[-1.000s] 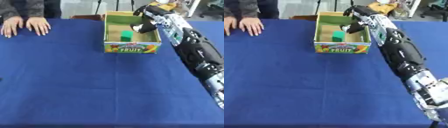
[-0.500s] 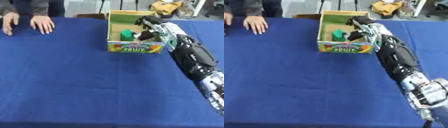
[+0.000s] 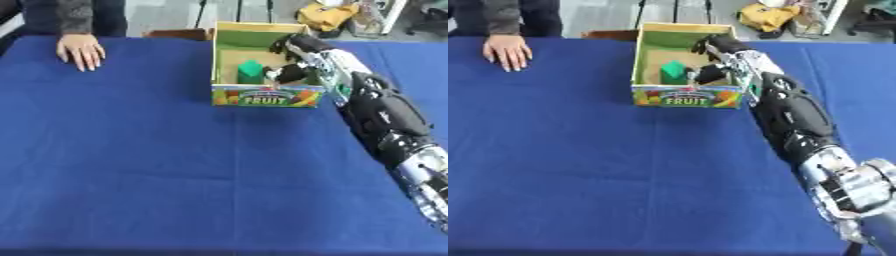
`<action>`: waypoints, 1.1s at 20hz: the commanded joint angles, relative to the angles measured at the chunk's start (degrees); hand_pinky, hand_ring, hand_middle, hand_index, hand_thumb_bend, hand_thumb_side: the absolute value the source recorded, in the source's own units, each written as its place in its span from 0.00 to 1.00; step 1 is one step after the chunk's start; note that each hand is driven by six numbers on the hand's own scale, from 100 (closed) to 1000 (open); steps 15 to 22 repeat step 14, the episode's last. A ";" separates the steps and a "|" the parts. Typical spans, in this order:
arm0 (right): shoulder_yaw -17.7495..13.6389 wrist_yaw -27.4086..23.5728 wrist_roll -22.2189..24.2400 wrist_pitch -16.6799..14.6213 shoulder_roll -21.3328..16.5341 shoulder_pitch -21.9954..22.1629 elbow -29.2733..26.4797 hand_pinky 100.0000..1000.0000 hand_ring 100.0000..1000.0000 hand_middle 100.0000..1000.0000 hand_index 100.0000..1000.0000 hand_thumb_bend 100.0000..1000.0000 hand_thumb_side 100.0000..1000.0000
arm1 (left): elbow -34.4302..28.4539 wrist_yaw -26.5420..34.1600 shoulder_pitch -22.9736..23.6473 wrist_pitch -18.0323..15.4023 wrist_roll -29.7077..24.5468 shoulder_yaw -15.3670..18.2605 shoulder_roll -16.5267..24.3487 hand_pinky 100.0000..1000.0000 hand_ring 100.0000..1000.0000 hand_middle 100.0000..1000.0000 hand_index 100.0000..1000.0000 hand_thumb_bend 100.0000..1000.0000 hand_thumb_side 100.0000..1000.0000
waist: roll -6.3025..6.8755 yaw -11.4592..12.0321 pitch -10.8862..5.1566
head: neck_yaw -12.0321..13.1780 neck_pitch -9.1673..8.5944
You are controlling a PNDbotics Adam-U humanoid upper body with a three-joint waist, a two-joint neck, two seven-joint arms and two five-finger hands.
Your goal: Pick up objects on the table and place them in the box.
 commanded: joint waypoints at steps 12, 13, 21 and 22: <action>0.97 -20.87 -3.62 2.02 -10.48 10.15 -22.51 0.55 0.64 0.75 0.86 0.22 0.46 | -0.96 -0.07 0.28 -0.31 1.33 1.42 0.32 0.63 0.85 0.72 0.73 0.53 0.69 | 0.97 -4.04 -1.05 | 2.83 -0.81; 0.85 -23.46 -3.87 2.40 -11.37 11.85 -25.14 0.55 0.64 0.74 0.86 0.23 0.46 | -0.97 -0.10 0.30 -0.32 1.41 1.50 0.32 0.63 0.85 0.72 0.73 0.53 0.69 | 1.07 -4.48 -0.95 | 3.17 -0.78; 0.71 -25.91 -4.04 2.82 -12.22 13.59 -27.75 0.55 0.63 0.74 0.86 0.24 0.46 | -0.99 -0.12 0.32 -0.33 1.49 1.57 0.29 0.63 0.85 0.72 0.73 0.53 0.69 | 1.14 -4.88 -0.87 | 3.40 -0.83; 0.71 -25.91 -4.04 2.82 -12.22 13.59 -27.75 0.55 0.63 0.74 0.86 0.24 0.46 | -0.99 -0.12 0.32 -0.33 1.49 1.57 0.29 0.63 0.85 0.72 0.73 0.53 0.69 | 1.14 -4.88 -0.87 | 3.40 -0.83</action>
